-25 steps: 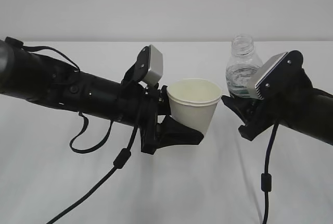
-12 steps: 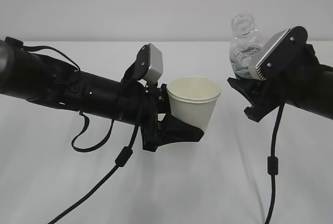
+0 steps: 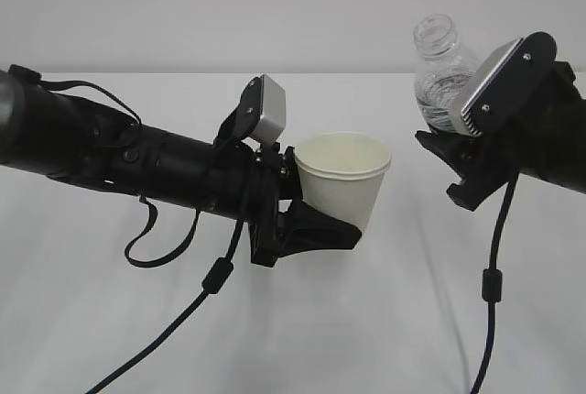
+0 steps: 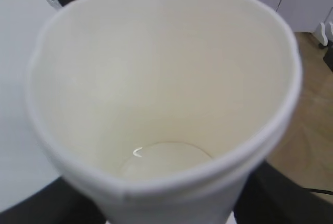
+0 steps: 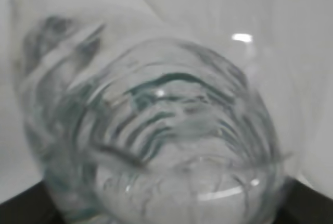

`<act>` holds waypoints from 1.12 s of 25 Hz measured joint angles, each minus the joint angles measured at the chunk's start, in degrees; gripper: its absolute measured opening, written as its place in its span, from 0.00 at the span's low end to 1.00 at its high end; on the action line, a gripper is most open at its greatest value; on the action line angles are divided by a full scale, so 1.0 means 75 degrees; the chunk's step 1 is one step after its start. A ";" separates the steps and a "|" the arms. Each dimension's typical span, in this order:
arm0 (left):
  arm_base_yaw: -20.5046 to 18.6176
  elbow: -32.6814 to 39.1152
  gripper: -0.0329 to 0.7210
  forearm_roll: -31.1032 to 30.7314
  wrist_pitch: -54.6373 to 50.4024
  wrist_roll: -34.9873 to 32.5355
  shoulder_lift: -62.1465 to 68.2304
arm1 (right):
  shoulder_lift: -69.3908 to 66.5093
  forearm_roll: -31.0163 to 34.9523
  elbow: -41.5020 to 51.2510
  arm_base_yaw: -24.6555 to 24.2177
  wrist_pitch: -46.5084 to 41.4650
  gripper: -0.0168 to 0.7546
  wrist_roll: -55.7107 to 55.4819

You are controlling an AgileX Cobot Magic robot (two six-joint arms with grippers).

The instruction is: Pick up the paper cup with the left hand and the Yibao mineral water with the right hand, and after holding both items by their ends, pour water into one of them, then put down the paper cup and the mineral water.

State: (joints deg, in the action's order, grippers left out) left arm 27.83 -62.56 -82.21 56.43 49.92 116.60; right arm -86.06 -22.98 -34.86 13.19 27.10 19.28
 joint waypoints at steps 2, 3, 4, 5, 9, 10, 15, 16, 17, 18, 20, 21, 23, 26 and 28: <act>0.0000 0.0000 0.64 0.0000 0.0063 0.0000 0.0000 | 0.0067 0.0000 0.0000 0.0000 -0.0084 0.67 0.0063; 0.0000 0.0000 0.64 0.0000 0.0099 0.0000 0.0000 | 0.0102 0.0000 0.0000 0.0000 -0.0187 0.67 0.0120; 0.0000 0.0000 0.64 0.0000 0.0182 0.0000 0.0000 | 0.0139 0.0000 0.0000 0.0000 -0.0284 0.67 0.0169; 0.0000 0.0000 0.64 0.0000 0.0240 0.0000 0.0000 | 0.0172 0.0000 0.0000 0.0000 -0.0356 0.67 0.0199; 0.0000 0.0000 0.64 0.0000 0.0398 0.0000 0.0000 | 0.0310 -0.0030 0.0000 0.0000 -0.0493 0.67 0.0358; 0.0000 0.0000 0.64 0.0000 0.0414 0.0000 0.0000 | 0.0369 -0.0030 0.0000 0.0000 -0.0580 0.67 0.0424; 0.0000 0.0000 0.64 -0.0014 0.0625 0.0000 0.0000 | 0.0631 -0.0046 0.0000 0.0000 -0.0833 0.67 0.0570; 0.0000 0.0000 0.64 -0.0030 0.0625 0.0000 -0.0014 | 0.0685 -0.0046 0.0000 0.0000 -0.0854 0.67 0.0570; 0.0000 0.0000 0.64 -0.0061 0.0625 0.0000 -0.0031 | 0.0737 -0.0046 0.0000 0.0000 -0.0894 0.67 0.0570; 0.0000 0.0000 0.64 -0.0076 0.0625 0.0000 -0.0092 | 0.0774 -0.0059 0.0000 0.0000 -0.0969 0.67 0.0570; 0.0000 0.0000 0.64 -0.0091 0.0610 0.0000 -0.0243 | 0.0841 -0.0059 0.0000 0.0000 -0.1045 0.67 0.0570; 0.0000 0.0000 0.64 -0.0147 0.0577 0.0000 -0.0342 | 0.0871 -0.0059 0.0000 0.0000 -0.1086 0.67 0.0573; 0.0000 0.0000 0.64 -0.0286 0.0499 0.0000 -0.0519 | 0.0942 -0.0127 0.0000 0.0000 -0.1136 0.67 0.0587; 0.0016 0.0000 0.64 -0.0462 0.0371 0.0000 -0.0753 | 0.1085 -0.0206 0.0000 0.0000 -0.1211 0.67 0.0587; 0.0069 0.0000 0.64 -0.0609 0.0148 0.0000 -0.0860 | 0.1183 -0.0210 0.0000 0.0000 -0.1255 0.67 0.0587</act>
State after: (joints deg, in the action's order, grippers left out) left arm 28.34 -62.56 -86.77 57.54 49.92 110.15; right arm -77.18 -24.55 -34.86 13.19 17.68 23.68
